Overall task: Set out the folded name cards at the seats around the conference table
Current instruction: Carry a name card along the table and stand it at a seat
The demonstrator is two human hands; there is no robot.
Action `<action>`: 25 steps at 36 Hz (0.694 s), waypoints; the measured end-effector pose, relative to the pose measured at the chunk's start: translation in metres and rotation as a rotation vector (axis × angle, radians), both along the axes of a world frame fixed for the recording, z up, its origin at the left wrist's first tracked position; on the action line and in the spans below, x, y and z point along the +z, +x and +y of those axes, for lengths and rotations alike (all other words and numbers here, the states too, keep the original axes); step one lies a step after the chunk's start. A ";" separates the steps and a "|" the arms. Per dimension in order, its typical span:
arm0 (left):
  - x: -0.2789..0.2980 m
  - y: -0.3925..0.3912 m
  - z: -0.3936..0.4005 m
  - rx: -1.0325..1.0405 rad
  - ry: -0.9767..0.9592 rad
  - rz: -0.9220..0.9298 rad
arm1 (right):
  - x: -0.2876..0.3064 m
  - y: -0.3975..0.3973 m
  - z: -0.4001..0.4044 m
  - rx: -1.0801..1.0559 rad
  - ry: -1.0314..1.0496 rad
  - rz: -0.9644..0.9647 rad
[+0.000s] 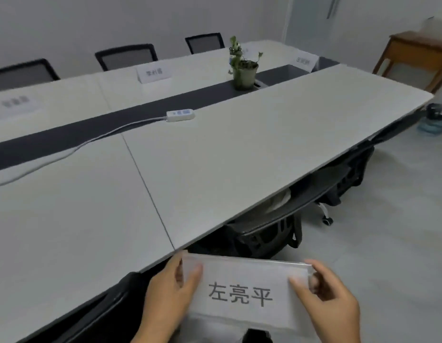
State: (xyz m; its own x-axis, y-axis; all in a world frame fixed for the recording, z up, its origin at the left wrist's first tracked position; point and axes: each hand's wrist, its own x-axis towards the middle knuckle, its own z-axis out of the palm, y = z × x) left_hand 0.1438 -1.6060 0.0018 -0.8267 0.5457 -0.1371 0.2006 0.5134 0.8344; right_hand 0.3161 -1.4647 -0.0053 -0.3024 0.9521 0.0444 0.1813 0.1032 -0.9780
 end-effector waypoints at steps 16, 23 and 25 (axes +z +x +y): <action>0.030 -0.064 0.048 0.680 0.128 0.153 | 0.034 -0.169 0.098 0.689 -0.040 -0.035; 0.000 -0.148 0.080 0.556 -0.022 0.016 | 0.006 -0.252 0.139 0.704 -0.020 -0.237; -0.007 -0.175 0.087 0.500 -0.048 -0.031 | -0.005 -0.275 0.148 0.678 -0.032 -0.275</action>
State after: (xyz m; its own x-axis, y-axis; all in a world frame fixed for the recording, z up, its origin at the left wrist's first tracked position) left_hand -0.0310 -1.5190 -0.0052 -0.9806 0.0759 -0.1805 -0.1042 0.5783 0.8092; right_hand 0.0411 -1.3168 -0.0107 -0.8218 0.5514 -0.1433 0.3277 0.2518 -0.9106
